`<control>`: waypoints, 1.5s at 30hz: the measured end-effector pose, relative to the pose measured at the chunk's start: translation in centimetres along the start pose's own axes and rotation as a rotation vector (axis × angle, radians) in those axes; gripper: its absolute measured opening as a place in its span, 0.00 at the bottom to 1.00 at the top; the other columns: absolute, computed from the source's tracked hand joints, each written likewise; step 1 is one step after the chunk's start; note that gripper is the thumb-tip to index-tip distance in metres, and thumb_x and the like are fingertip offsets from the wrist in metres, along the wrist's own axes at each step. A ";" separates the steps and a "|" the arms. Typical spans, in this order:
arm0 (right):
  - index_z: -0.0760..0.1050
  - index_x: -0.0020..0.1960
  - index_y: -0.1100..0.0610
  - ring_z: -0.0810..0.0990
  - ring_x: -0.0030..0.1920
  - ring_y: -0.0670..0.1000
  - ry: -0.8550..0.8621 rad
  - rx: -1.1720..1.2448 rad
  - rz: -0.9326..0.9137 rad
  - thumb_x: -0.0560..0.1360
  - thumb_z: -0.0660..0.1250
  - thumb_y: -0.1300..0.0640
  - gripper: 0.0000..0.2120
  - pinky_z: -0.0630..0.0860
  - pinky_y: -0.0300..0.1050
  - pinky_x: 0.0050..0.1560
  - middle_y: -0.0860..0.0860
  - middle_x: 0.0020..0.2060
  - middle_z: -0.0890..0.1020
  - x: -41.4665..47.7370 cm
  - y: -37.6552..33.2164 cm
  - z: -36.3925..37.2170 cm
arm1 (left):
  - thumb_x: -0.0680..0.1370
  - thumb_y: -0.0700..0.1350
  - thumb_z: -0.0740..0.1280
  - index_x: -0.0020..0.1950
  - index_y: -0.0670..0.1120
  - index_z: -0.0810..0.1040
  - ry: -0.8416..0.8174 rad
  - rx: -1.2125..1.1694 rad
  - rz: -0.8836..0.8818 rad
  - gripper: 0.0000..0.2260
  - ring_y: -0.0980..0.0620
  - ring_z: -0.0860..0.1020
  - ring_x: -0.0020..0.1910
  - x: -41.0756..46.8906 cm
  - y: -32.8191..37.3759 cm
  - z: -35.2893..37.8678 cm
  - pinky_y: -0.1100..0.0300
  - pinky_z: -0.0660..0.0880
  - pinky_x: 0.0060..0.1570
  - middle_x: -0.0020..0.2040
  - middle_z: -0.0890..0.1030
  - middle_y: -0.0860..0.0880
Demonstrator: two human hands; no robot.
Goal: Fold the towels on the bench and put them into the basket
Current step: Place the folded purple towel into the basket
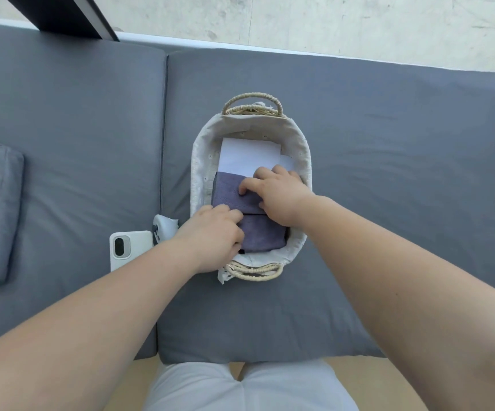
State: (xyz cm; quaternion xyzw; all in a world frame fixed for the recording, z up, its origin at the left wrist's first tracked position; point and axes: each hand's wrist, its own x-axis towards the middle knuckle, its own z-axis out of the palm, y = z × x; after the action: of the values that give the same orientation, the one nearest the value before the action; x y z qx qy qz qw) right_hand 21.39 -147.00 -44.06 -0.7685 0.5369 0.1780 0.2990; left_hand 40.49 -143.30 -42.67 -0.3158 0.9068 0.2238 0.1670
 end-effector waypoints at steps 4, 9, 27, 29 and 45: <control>0.68 0.68 0.44 0.68 0.60 0.58 0.082 -0.107 0.035 0.81 0.57 0.55 0.17 0.66 0.53 0.60 0.52 0.62 0.69 -0.1 -1.0 -0.1 | 0.80 0.52 0.60 0.74 0.48 0.69 0.081 0.057 -0.187 0.22 0.40 0.65 0.71 0.6 -0.1 -0.2 0.46 0.63 0.70 0.71 0.68 0.42; 0.76 0.45 0.57 0.74 0.44 0.59 0.347 -0.173 0.061 0.72 0.65 0.58 0.03 0.70 0.52 0.44 0.56 0.46 0.75 -2.2 -3.3 1.3 | 0.84 0.58 0.47 0.82 0.45 0.41 -0.258 0.159 -0.359 0.31 0.36 0.38 0.79 2.0 1.0 0.0 0.39 0.39 0.77 0.80 0.36 0.38; 0.33 0.80 0.60 0.34 0.79 0.64 -0.367 -0.203 0.305 0.80 0.46 0.35 0.42 0.35 0.61 0.78 0.64 0.78 0.33 -3.0 -4.0 2.3 | 0.82 0.63 0.47 0.80 0.47 0.35 -0.417 0.194 -0.443 0.35 0.33 0.34 0.77 3.5 1.3 0.3 0.37 0.36 0.75 0.77 0.29 0.36; 0.34 0.81 0.60 0.35 0.79 0.64 -0.375 -0.232 0.314 0.80 0.46 0.36 0.41 0.36 0.62 0.78 0.64 0.78 0.34 -3.1 -4.4 1.8 | 0.82 0.62 0.46 0.80 0.47 0.36 -0.410 0.196 -0.443 0.34 0.33 0.36 0.78 3.3 1.5 -0.4 0.36 0.36 0.75 0.78 0.31 0.36; 0.60 0.77 0.49 0.58 0.77 0.59 0.168 0.053 0.189 0.81 0.56 0.43 0.26 0.57 0.57 0.75 0.57 0.79 0.58 -19.0 -0.5 -3.9 | 0.81 0.53 0.62 0.74 0.50 0.68 0.251 -0.361 -0.730 0.22 0.41 0.68 0.69 -6.2 11.8 -9.6 0.47 0.67 0.67 0.72 0.70 0.48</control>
State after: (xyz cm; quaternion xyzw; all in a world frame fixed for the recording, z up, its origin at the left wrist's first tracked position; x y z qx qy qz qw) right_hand 14.84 -135.80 -29.69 -0.7186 0.6346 0.1258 0.2551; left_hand 35.91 -136.87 -28.28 -0.6650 0.6951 0.2652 0.0654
